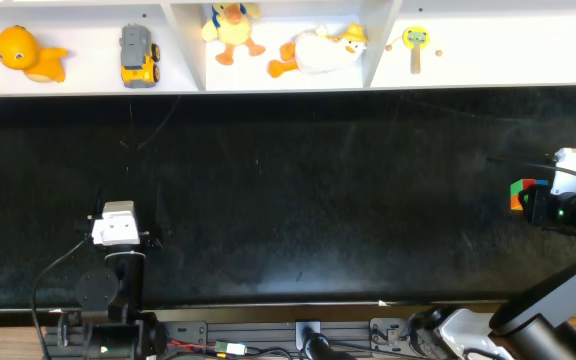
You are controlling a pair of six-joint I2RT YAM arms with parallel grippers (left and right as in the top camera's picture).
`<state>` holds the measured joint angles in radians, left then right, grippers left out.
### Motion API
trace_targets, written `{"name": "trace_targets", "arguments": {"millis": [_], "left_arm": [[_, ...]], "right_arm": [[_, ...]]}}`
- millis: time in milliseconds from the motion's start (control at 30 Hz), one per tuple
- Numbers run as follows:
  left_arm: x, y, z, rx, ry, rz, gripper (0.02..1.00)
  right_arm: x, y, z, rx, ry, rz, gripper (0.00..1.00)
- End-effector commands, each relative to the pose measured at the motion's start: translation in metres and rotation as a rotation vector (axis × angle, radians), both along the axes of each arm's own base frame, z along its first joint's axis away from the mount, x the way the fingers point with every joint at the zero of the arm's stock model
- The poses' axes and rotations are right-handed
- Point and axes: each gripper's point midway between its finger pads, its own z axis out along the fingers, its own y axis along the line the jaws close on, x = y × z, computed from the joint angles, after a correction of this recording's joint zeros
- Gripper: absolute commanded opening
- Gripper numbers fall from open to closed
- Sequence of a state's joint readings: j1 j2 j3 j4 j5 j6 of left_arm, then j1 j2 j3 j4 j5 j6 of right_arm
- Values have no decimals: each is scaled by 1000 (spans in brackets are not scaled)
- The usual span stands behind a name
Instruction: Store Toys
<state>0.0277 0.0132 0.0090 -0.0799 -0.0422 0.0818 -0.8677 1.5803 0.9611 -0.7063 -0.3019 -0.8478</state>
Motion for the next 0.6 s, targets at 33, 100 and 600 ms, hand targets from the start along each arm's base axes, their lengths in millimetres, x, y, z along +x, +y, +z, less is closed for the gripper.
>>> {"name": "trace_targets", "arguments": {"millis": [33,100,600], "left_arm": [[0,1,1,16,-5,3,998],[0,1,1,16,-5,3,998],[0,1,1,16,-5,3,998]], "right_arm": [[5,-7,6,-23,-9,-15,452],[8,-8,9,-22,-15,-25,441],[81,-5,81,-126,-171,50,417]]}}
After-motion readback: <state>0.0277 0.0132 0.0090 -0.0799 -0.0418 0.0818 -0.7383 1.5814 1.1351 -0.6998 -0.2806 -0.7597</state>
